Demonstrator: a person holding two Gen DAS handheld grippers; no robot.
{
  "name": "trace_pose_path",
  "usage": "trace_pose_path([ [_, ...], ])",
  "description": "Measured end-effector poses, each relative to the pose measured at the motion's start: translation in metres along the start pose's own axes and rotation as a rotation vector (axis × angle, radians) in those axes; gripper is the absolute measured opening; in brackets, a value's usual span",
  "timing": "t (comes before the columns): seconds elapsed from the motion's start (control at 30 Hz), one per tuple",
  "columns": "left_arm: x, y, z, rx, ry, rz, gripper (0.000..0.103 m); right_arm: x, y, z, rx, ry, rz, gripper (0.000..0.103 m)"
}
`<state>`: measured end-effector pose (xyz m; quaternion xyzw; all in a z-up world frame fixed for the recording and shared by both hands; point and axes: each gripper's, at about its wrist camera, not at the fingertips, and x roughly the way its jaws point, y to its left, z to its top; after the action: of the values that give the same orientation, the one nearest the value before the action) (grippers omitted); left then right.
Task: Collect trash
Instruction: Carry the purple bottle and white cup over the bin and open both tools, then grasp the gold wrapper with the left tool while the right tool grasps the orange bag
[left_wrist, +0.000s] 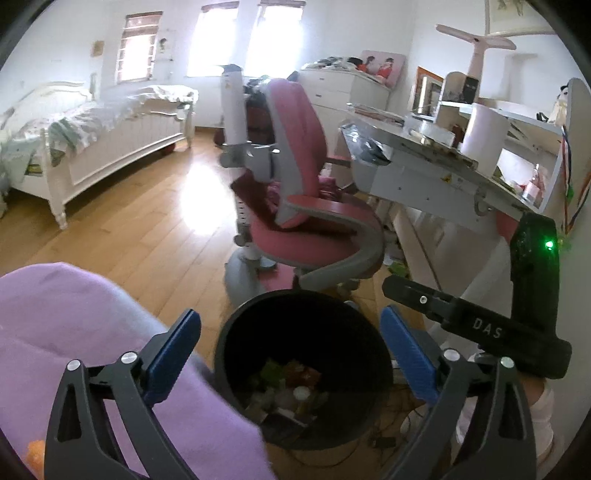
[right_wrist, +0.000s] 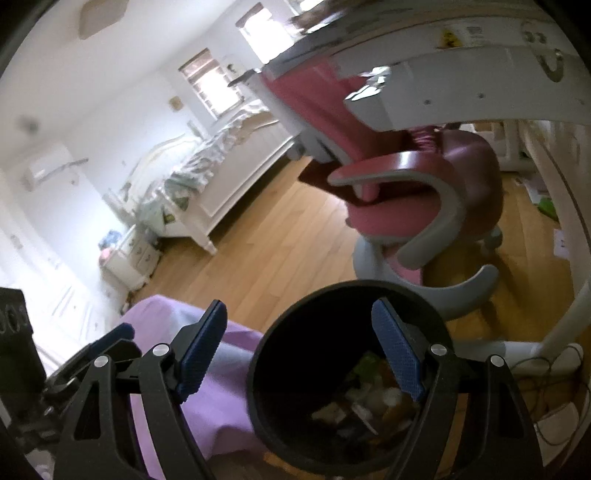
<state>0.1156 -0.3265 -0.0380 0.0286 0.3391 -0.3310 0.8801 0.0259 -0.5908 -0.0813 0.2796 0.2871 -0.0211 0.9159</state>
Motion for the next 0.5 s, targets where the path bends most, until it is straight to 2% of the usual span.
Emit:
trace_pose_path([
  [0.17,-0.038,0.024,-0.019,-0.03,0.0,0.06,0.097,0.008,0.032,-0.012,-0.062,0.057,0.059,0.08],
  [0.37,-0.089,0.074,-0.063,-0.073,0.023,0.198,0.097,0.027,0.096,-0.038,-0.206,0.172,0.153,0.08],
  [0.5,-0.12,0.117,-0.1,-0.104,0.085,0.31,0.097,0.038,0.148,-0.065,-0.314,0.254,0.233,0.08],
])
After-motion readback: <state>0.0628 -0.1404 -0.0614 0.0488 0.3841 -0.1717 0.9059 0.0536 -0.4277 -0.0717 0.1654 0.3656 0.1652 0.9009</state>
